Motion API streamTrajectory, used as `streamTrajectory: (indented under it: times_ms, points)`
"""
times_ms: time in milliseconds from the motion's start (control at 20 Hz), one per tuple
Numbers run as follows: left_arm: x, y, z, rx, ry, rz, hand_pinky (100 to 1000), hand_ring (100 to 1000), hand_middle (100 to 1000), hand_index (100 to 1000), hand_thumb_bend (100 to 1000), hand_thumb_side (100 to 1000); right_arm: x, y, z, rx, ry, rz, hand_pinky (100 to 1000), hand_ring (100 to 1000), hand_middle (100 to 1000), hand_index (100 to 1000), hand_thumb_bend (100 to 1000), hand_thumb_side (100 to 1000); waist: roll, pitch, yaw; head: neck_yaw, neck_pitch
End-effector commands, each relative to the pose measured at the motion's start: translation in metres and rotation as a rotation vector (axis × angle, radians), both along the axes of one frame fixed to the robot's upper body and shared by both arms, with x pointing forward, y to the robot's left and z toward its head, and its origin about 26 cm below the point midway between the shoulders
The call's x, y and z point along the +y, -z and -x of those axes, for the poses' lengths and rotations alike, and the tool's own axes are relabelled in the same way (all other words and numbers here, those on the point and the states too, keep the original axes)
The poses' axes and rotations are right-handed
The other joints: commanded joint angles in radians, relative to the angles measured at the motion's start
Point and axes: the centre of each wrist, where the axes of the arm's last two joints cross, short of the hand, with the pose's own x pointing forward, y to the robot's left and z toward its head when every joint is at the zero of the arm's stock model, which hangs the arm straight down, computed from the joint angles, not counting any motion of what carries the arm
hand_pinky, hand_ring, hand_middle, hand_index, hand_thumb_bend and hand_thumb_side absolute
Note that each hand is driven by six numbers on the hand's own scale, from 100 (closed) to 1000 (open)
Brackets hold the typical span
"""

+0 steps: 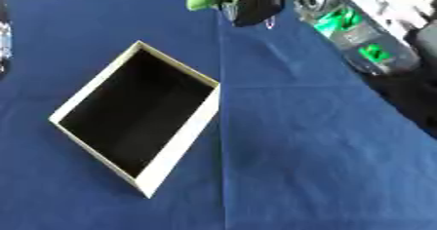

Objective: Pick up objects on the table and place them in the box.

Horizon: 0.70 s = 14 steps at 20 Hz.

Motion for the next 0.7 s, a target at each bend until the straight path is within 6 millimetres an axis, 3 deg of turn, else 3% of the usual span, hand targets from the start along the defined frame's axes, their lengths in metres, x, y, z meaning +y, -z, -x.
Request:
streamTrajectory:
  times_ms: [50, 400, 700]
  points:
    - [0.000, -0.011, 0.003, -0.038, 0.003, -0.032, 519, 647, 544, 777, 247, 553, -0.004, -0.014, 0.037, 0.065, -0.010, 0.005, 727, 432, 459, 594, 100, 138, 0.000, -0.030, 0.002, 0.004, 0.005]
    - [-0.001, -0.012, 0.003, -0.050, 0.003, -0.031, 519, 648, 545, 776, 247, 551, 0.017, -0.004, 0.050, 0.124, -0.162, 0.083, 721, 446, 462, 600, 100, 154, -0.001, -0.037, 0.014, -0.005, 0.007]
    - [-0.001, -0.010, 0.003, -0.046, 0.005, -0.027, 519, 647, 544, 777, 247, 553, 0.027, 0.012, 0.052, 0.202, -0.169, 0.099, 700, 459, 462, 606, 100, 174, -0.004, -0.037, 0.023, -0.008, 0.007]
